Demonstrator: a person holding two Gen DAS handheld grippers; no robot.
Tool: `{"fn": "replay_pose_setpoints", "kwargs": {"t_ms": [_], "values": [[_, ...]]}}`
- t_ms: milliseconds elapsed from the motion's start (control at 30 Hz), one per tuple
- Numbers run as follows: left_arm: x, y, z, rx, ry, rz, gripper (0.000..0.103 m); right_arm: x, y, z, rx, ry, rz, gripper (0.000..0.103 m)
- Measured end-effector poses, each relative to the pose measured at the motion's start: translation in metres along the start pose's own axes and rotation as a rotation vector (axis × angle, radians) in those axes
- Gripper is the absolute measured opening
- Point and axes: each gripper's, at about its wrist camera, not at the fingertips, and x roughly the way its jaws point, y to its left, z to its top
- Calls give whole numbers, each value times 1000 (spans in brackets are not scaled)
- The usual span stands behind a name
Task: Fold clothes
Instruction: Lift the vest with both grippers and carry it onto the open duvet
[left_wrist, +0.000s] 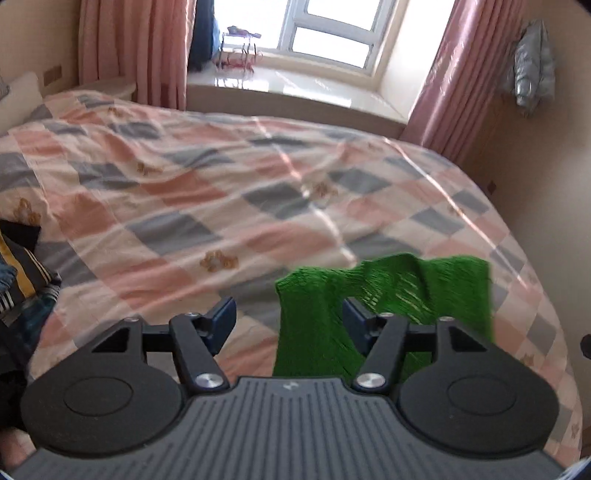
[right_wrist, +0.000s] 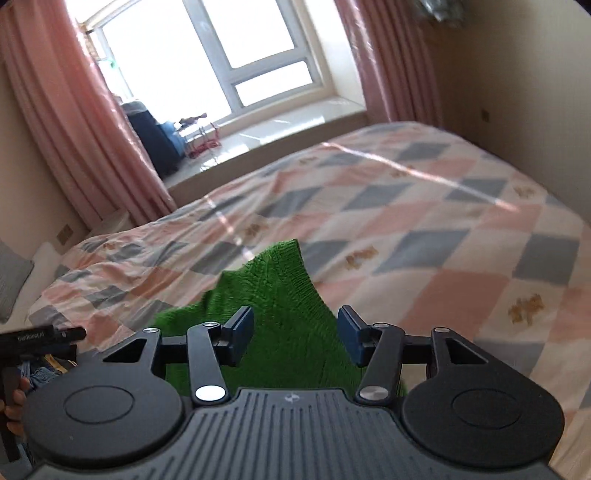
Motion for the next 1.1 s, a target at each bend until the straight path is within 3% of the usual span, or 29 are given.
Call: {"fn": "replay_pose_setpoints", "kwargs": {"t_ms": [100, 233, 333, 400, 533, 600, 767, 833, 867, 900, 933, 1067, 1100], "values": [[27, 40, -85, -37, 142, -16, 59, 8, -55, -68, 105, 122, -3, 59], [30, 80, -211, -185, 338, -32, 58, 7, -113, -164, 281, 300, -30, 59], [6, 85, -288, -325, 448, -75, 58, -10, -146, -215, 471, 340, 23, 58], [-4, 84, -326, -407, 467, -105, 58, -16, -162, -241, 580, 337, 40, 55], [-12, 66, -355, -578, 420, -167, 62, -10, -187, -273, 786, 310, 122, 44], [-3, 58, -365, -641, 385, -163, 65, 2, -192, -285, 840, 334, 131, 41], [2, 37, -379, -641, 316, -135, 62, 41, -188, -307, 972, 380, 253, 40], [0, 33, -381, -644, 311, -140, 15, 53, -184, -311, 1010, 359, 267, 17], [-1, 33, -382, -646, 312, -139, 5, 55, -184, -310, 1021, 335, 270, 10], [-5, 32, -382, -641, 305, -135, 5, 49, -182, -306, 1007, 288, 261, 9], [-12, 30, -378, -614, 282, -127, 5, 33, -173, -294, 908, 221, 241, 8], [-60, 13, -350, -420, 142, -86, 5, -54, -129, -241, 438, -46, 169, 7], [-72, 12, -345, -385, 112, -79, 5, -77, -115, -232, 331, -71, 138, 7]]}}
